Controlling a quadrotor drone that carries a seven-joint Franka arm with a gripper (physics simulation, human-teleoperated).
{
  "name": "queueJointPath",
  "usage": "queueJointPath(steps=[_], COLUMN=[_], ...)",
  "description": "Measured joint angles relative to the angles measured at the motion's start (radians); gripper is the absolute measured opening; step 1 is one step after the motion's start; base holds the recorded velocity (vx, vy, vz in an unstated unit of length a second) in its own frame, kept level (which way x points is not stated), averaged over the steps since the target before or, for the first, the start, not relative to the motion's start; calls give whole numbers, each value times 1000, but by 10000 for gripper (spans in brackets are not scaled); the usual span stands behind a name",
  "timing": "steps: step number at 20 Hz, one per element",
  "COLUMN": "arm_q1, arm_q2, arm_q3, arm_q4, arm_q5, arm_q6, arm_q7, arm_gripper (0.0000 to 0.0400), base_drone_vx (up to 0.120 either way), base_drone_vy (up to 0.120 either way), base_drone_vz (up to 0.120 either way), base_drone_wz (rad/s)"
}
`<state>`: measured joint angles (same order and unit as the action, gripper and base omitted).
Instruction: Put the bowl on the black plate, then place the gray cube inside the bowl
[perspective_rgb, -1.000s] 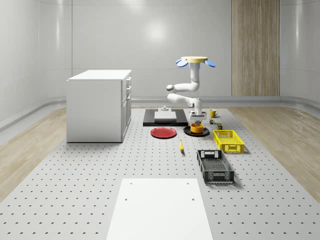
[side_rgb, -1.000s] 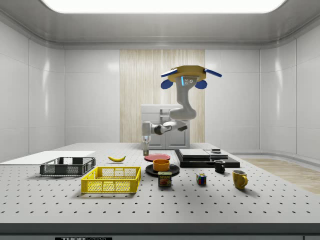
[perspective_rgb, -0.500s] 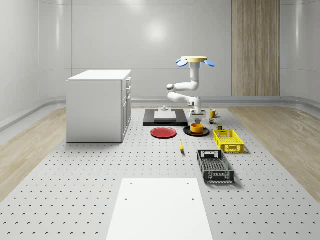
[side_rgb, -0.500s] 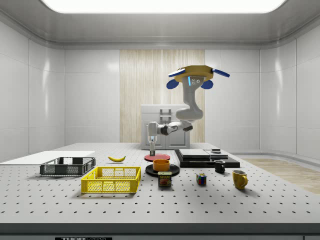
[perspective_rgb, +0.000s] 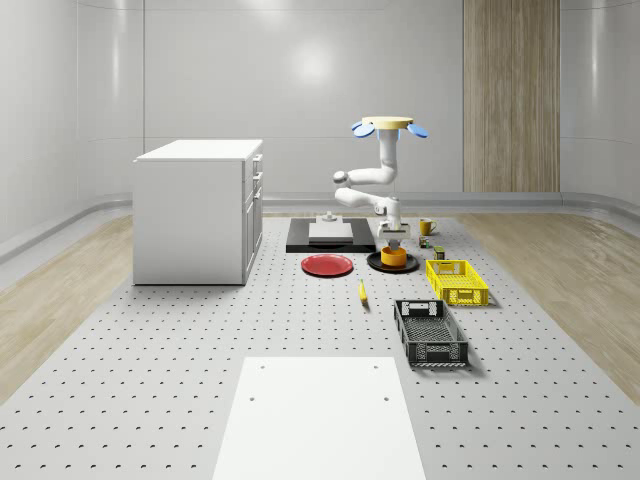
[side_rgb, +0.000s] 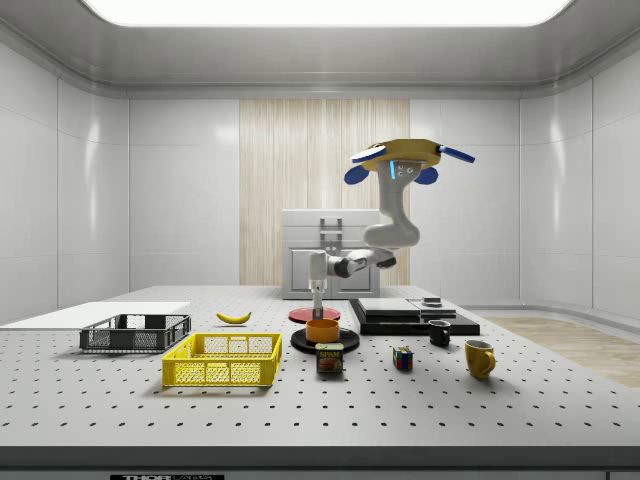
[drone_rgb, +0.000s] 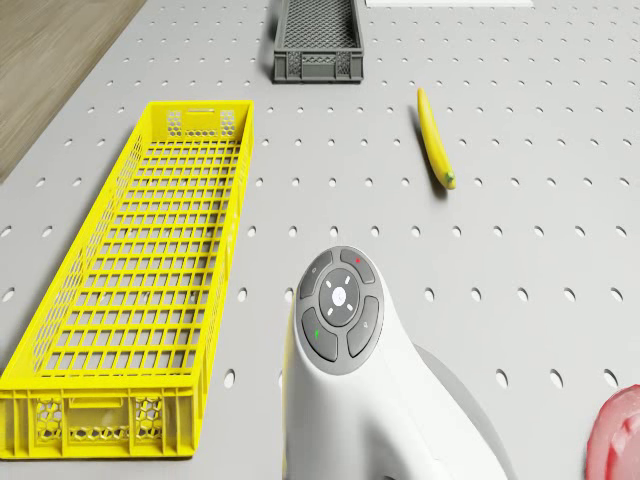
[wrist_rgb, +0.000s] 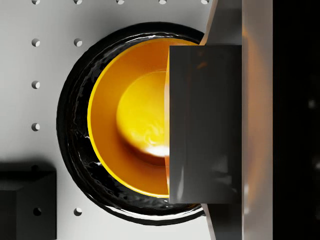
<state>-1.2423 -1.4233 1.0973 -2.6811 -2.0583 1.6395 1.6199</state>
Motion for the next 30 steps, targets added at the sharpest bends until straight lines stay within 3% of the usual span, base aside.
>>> queueJointPath(steps=[4,10,23,26,30], arm_q1=[0,-1,-21,-22,-15], arm_q2=[-1,-1,14,17,16], arm_q3=[0,0,-86,-94,-74], arm_q4=[0,0,54,59,44], arm_q5=[0,0,-79,-87,-70], arm_q6=[1,2,49,52,37], arm_q7=[0,1,-4,-6,-6], arm_gripper=[250,250,250,329,374], base_drone_vx=[-30,0,0,0,0], base_drone_vy=[0,0,0,0,0], base_drone_vz=[-10,-113,0,0,0], base_drone_wz=[0,0,0,0,0])
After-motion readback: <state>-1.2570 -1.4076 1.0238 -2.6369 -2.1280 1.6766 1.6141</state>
